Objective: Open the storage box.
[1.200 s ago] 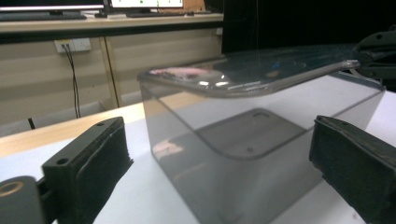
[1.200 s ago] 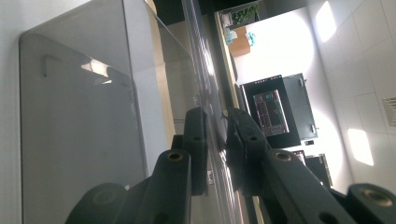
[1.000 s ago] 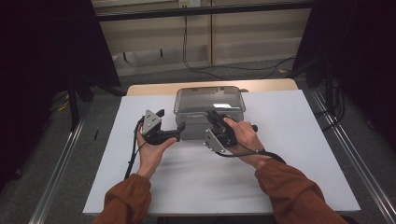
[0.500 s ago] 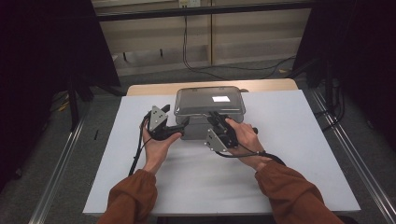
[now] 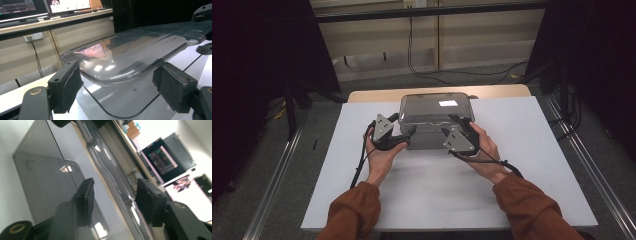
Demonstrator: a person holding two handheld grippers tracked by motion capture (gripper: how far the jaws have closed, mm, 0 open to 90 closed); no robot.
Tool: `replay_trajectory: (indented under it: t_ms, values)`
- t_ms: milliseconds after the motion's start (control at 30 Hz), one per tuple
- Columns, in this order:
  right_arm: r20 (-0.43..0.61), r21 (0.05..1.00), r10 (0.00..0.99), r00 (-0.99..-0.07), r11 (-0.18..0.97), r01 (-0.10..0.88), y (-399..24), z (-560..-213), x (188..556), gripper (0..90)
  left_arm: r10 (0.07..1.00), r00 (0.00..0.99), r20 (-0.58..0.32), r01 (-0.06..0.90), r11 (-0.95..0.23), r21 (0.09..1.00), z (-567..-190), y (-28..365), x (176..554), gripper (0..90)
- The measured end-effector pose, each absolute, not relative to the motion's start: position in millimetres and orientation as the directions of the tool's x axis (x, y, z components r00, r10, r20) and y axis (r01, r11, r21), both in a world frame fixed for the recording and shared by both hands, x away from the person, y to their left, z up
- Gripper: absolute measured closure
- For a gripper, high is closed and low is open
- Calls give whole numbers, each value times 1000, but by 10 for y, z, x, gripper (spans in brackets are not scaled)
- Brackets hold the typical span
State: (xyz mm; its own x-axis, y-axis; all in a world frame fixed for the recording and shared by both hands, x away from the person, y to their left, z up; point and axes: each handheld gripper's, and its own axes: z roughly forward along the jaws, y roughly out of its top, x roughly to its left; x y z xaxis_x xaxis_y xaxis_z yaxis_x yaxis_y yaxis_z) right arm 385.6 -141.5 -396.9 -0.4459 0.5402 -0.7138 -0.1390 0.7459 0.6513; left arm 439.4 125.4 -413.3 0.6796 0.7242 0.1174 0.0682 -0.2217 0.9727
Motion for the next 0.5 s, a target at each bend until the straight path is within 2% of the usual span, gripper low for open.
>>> replay_trajectory:
  t_ms: [200,333,500]
  values:
    - [-641,724,615,-460,683,-96,-1553,-3981,3855,256,728,676,115,69,-217,974,-4135,1242,4396,227]
    - [-569,773,662,-487,633,-41,-1622,-3989,3879,189,729,678,98,73,-199,977,-4127,1257,4402,234]
    - [-489,823,709,-509,568,1,-1706,-3976,3895,164,731,675,100,70,-198,978,-4120,1266,4404,239]
